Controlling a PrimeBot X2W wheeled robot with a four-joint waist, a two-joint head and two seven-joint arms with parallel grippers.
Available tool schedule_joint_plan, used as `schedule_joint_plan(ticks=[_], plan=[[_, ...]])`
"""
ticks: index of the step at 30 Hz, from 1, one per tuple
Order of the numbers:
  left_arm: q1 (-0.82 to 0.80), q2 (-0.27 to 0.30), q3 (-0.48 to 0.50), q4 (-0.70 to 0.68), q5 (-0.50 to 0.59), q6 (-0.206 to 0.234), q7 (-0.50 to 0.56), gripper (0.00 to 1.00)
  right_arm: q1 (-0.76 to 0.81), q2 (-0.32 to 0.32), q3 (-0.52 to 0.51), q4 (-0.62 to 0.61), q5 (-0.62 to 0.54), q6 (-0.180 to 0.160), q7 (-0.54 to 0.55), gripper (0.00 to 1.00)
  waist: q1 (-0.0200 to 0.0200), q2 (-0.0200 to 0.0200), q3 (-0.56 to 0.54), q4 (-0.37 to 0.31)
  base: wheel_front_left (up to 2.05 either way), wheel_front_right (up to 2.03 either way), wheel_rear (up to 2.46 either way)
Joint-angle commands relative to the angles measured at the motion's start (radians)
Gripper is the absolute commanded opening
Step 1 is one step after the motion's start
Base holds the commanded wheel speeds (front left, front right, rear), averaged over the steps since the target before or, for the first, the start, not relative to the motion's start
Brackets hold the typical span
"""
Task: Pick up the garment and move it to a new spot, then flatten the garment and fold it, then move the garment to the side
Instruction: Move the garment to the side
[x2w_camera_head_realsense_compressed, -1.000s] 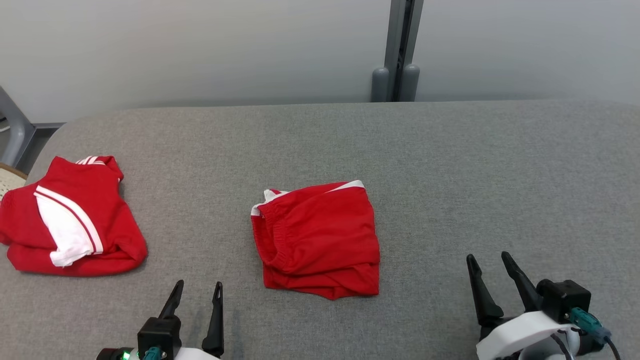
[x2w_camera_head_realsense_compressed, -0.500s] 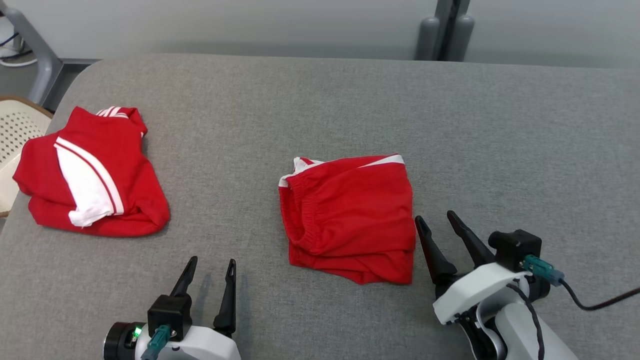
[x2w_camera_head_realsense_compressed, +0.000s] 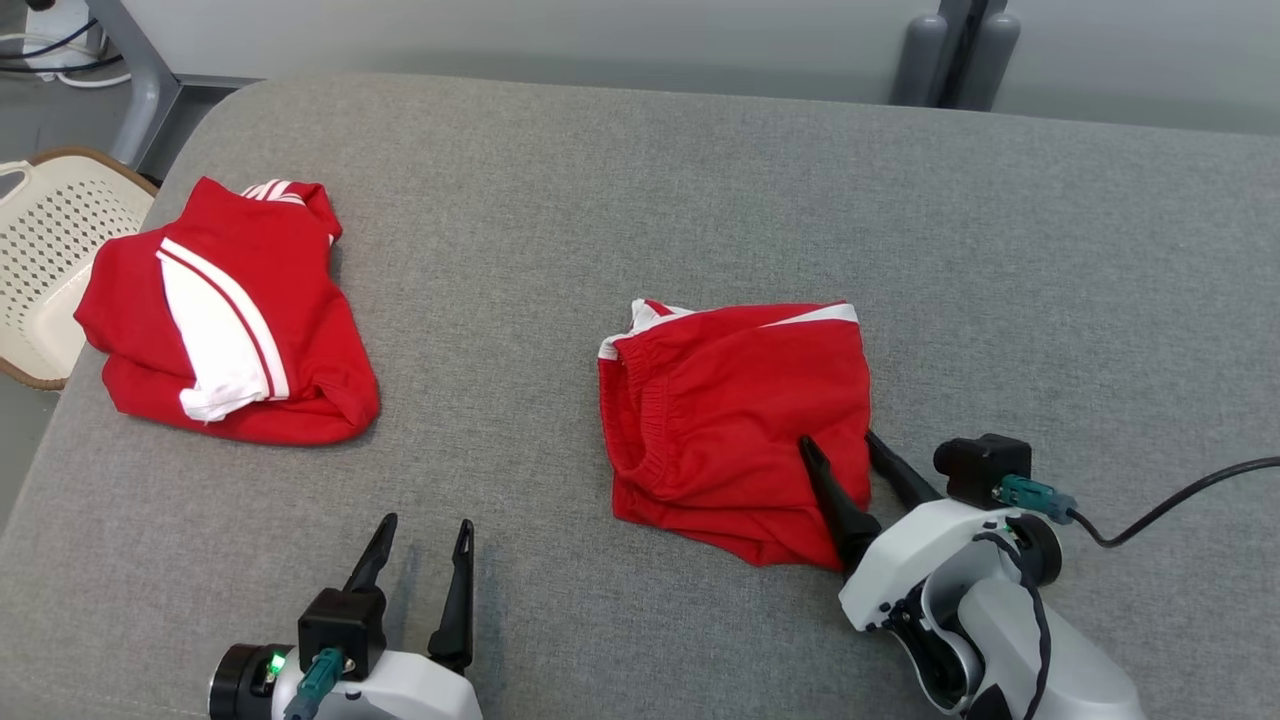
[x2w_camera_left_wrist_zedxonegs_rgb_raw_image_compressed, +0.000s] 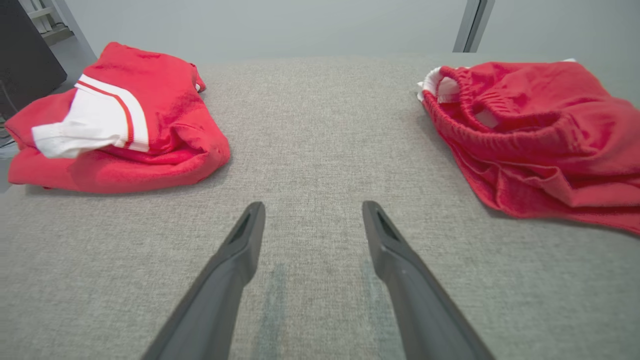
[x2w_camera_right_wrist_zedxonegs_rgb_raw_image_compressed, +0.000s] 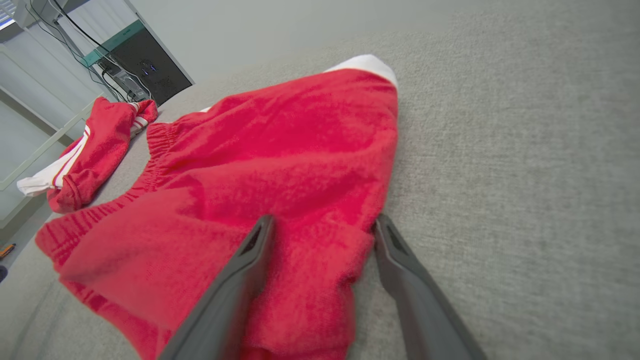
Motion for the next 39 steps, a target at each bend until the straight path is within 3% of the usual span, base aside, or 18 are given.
schedule_joint_plan(ticks=[1, 6, 10, 20, 27, 33, 39], plan=[[-0.017, 0.004, 0.006, 0.000, 0.003, -0.003, -0.005, 1.00, 0.010, 0.002, 0.006, 0.014, 0.011, 0.003, 0.002, 0.00, 0.0000, 0.0000, -0.002, -0.004, 0.00, 0.00, 0.00], [-0.015, 0.004, 0.019, -0.004, 0.018, -0.010, -0.005, 1.00, -0.008, -0.005, -0.024, 0.005, 0.002, 0.001, 0.001, 0.00, 0.0000, 0.0000, -0.014, -0.051, 0.00, 0.00, 0.00], [-0.021, 0.004, 0.022, -0.012, 0.030, -0.022, -0.005, 1.00, -0.003, -0.003, -0.073, -0.009, -0.040, 0.001, 0.001, 0.00, 0.0000, 0.0000, -0.026, -0.126, 0.00, 0.00, 0.00], [-0.068, 0.004, -0.026, -0.019, 0.065, -0.053, -0.005, 1.00, 0.031, -0.002, -0.153, -0.038, -0.100, 0.001, 0.001, 0.00, 0.0000, 0.0000, -0.026, -0.421, 0.00, 0.00, 0.00], [-0.105, 0.004, -0.058, -0.026, 0.085, -0.072, -0.005, 1.00, 0.064, -0.001, -0.170, -0.068, -0.147, 0.001, 0.001, 0.00, 0.0000, 0.0000, -0.009, -0.580, 0.00, 0.00, 0.00], [-0.116, 0.005, -0.080, -0.035, 0.107, -0.093, -0.005, 1.00, 0.065, 0.000, -0.198, -0.080, -0.191, 0.001, 0.001, 0.00, 0.0000, 0.0000, 0.019, -0.647, 0.00, 0.00, 0.00], [-0.134, 0.013, -0.087, -0.048, 0.122, -0.106, -0.005, 1.00, 0.029, -0.001, -0.243, -0.083, -0.255, 0.001, 0.001, 0.00, 0.0000, 0.0000, 0.064, -0.652, 0.00, 0.00, 0.00]])
